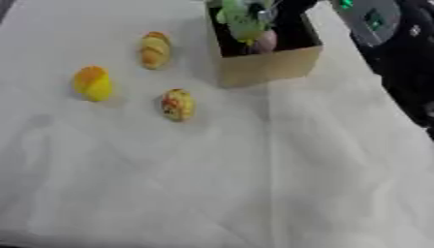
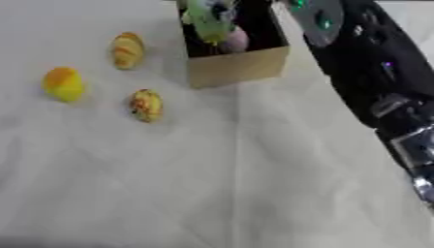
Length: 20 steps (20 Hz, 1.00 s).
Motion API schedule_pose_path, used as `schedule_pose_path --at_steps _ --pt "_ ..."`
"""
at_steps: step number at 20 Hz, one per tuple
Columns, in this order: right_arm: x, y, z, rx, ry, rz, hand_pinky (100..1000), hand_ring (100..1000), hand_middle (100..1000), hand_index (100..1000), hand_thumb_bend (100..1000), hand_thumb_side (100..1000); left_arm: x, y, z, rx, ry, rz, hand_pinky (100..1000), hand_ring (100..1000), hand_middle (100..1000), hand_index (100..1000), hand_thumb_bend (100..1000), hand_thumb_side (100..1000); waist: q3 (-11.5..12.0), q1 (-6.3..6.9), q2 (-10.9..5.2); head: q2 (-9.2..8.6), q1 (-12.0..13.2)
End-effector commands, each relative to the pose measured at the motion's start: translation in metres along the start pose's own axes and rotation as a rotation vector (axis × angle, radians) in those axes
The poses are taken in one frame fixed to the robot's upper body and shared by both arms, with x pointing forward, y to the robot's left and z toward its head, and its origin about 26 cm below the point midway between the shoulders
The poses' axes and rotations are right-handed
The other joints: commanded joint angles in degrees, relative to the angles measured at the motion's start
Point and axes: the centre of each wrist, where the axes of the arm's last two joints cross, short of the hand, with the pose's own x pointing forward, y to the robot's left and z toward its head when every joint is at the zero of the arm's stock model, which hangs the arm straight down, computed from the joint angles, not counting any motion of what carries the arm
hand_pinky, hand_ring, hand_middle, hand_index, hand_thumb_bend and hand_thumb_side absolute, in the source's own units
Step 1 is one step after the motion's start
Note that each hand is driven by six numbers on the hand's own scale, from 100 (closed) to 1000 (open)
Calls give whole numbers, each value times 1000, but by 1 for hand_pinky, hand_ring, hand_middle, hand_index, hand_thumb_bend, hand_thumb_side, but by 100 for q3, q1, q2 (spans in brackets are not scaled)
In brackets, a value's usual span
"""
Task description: Pick up objects on the table and place them in the box.
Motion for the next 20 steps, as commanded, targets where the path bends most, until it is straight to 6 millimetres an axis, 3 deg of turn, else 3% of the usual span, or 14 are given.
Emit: schedule_pose_path --at_steps 1,3,8,13,16,20 --pt "-14 -7 0 -11 46 35 918 937 860 919 236 221 7 3 -6 -18 -27 -13 854 609 628 793 231 769 4 13 -124 -89 -26" --pt "-23 0 -1 -14 71 39 918 936 862 923 227 209 7 3 -6 -19 -27 -12 854 609 629 793 231 769 -5 15 -138 -82 -41" --pt "-31 7 -2 -70 65 67 913 916 842 917 102 204 7 2 -6 -19 -25 -12 854 609 630 793 230 767 -28 35 -174 -48 -40" --pt "-33 -4 4 -164 33 125 904 887 809 898 100 160 9 2 -9 -35 -34 -25 854 609 631 793 226 762 -84 61 -215 5 -9" --pt "-41 -16 17 -193 12 152 900 870 785 883 100 140 15 2 -23 -87 -70 -71 851 608 631 795 217 740 -155 81 -244 57 57" --pt "-49 -27 33 -188 -17 168 895 858 770 874 100 188 24 2 -50 -191 -130 -180 846 612 637 804 213 701 -249 116 -294 123 155"
